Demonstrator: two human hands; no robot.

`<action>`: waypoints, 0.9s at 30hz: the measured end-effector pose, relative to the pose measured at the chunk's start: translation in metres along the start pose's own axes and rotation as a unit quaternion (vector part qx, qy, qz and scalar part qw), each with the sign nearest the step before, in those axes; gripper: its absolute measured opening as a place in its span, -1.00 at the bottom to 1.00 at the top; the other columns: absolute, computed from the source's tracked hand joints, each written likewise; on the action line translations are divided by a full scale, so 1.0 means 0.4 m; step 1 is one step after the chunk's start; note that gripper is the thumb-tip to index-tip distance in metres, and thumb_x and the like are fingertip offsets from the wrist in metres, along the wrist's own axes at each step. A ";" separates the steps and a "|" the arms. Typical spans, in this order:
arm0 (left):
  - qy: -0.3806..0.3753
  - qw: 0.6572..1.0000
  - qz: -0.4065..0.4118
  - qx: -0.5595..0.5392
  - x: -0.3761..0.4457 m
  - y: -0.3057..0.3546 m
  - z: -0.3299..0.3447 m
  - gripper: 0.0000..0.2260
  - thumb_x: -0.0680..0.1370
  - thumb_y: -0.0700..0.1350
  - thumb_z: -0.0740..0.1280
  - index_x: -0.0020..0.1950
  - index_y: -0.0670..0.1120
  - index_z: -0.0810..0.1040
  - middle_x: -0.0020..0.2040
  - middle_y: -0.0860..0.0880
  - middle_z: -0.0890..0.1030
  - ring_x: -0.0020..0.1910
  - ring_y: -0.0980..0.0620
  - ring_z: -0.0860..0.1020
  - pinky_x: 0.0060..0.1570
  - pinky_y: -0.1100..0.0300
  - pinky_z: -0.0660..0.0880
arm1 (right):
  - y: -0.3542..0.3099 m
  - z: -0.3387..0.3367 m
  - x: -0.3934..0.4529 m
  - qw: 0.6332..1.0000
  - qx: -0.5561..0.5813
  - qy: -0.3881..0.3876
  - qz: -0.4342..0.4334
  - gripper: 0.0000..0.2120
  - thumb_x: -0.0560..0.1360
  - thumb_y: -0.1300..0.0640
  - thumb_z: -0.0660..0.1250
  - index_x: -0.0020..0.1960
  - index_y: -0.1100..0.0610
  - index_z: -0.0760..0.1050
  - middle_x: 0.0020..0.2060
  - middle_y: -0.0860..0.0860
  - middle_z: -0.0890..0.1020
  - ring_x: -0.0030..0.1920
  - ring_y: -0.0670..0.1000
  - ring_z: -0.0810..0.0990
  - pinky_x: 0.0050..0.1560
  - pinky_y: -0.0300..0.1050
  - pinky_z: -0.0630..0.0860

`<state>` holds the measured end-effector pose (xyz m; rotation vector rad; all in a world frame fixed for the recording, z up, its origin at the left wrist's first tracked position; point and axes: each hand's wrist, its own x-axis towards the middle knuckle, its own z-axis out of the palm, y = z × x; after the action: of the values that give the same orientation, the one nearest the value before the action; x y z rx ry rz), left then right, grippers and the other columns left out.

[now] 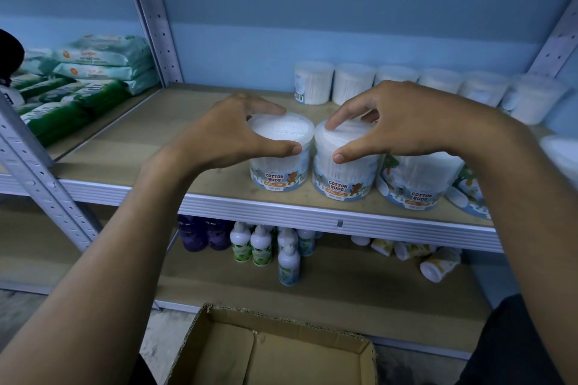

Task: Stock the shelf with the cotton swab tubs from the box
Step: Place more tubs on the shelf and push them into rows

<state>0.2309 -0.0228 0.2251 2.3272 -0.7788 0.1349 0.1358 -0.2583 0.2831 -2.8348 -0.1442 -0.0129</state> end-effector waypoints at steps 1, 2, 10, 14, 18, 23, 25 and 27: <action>-0.001 1.000 -0.002 -0.001 0.001 -0.001 0.000 -0.32 0.22 0.36 0.52 0.29 0.15 0.59 0.25 0.20 0.53 0.20 0.19 0.49 0.15 0.29 0.38 | 0.001 0.000 0.000 1.000 0.003 -0.003 -0.001 -0.56 0.29 -0.27 0.54 0.15 -0.29 0.60 0.23 -0.13 0.59 0.07 -0.22 0.47 0.05 -0.18 0.35; -0.001 1.000 -0.002 -0.001 0.002 0.000 0.000 -0.34 0.23 0.34 0.53 0.29 0.14 0.59 0.25 0.21 0.54 0.20 0.19 0.49 0.15 0.30 0.37 | 0.002 0.000 -0.001 1.000 0.005 -0.006 -0.003 -0.56 0.29 -0.26 0.54 0.15 -0.28 0.59 0.23 -0.13 0.59 0.08 -0.22 0.47 0.07 -0.18 0.35; 0.000 1.000 -0.014 -0.012 0.004 -0.001 0.001 -0.35 0.22 0.35 0.54 0.26 0.17 0.60 0.24 0.25 0.55 0.18 0.20 0.49 0.06 0.35 0.36 | 0.012 0.001 0.001 1.000 0.015 -0.018 -0.013 -0.53 0.30 -0.23 0.55 0.19 -0.27 0.58 0.26 -0.19 0.56 0.24 -0.14 0.52 0.33 -0.06 0.43; -0.001 1.000 -0.014 -0.008 0.002 0.001 0.003 -0.30 0.18 0.39 0.52 0.26 0.17 0.60 0.23 0.26 0.55 0.18 0.21 0.50 0.06 0.37 0.36 | 0.016 0.000 0.002 0.999 0.024 -0.020 -0.015 -0.53 0.31 -0.22 0.55 0.19 -0.27 0.58 0.27 -0.19 0.55 0.25 -0.13 0.52 0.34 -0.03 0.43; -0.003 1.000 -0.011 -0.008 -0.001 0.008 0.003 -0.34 0.23 0.32 0.53 0.28 0.12 0.60 0.23 0.24 0.55 0.15 0.24 0.48 0.03 0.46 0.32 | 0.019 0.004 0.003 0.999 0.027 -0.019 -0.018 -0.53 0.31 -0.22 0.55 0.20 -0.27 0.57 0.28 -0.18 0.55 0.27 -0.13 0.51 0.35 -0.03 0.42; 0.002 1.000 -0.014 -0.012 -0.010 0.010 0.004 -0.33 0.23 0.33 0.53 0.29 0.13 0.60 0.25 0.19 0.54 0.18 0.20 0.48 0.13 0.30 0.37 | 0.024 0.009 0.006 0.999 0.036 -0.020 -0.017 -0.52 0.31 -0.22 0.55 0.21 -0.26 0.56 0.27 -0.17 0.55 0.26 -0.12 0.51 0.35 -0.02 0.42; 0.003 1.000 -0.014 -0.011 -0.012 0.012 0.005 -0.33 0.23 0.33 0.53 0.29 0.13 0.59 0.25 0.16 0.54 0.20 0.17 0.49 0.17 0.25 0.40 | 0.025 0.009 0.007 0.999 0.038 -0.020 -0.015 -0.52 0.31 -0.21 0.55 0.21 -0.26 0.56 0.26 -0.18 0.55 0.26 -0.12 0.51 0.34 -0.04 0.42; 0.007 1.000 -0.010 -0.010 -0.013 0.014 0.006 -0.35 0.25 0.32 0.53 0.30 0.13 0.59 0.26 0.15 0.53 0.21 0.16 0.49 0.20 0.22 0.41 | 0.026 0.010 0.008 0.999 0.036 -0.021 -0.014 -0.52 0.32 -0.21 0.55 0.22 -0.27 0.55 0.25 -0.19 0.54 0.25 -0.12 0.51 0.31 -0.04 0.43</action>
<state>0.2232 -0.0250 0.2248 2.3115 -0.7472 0.1348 0.1400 -0.2665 0.2762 -2.7613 -0.1905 0.0446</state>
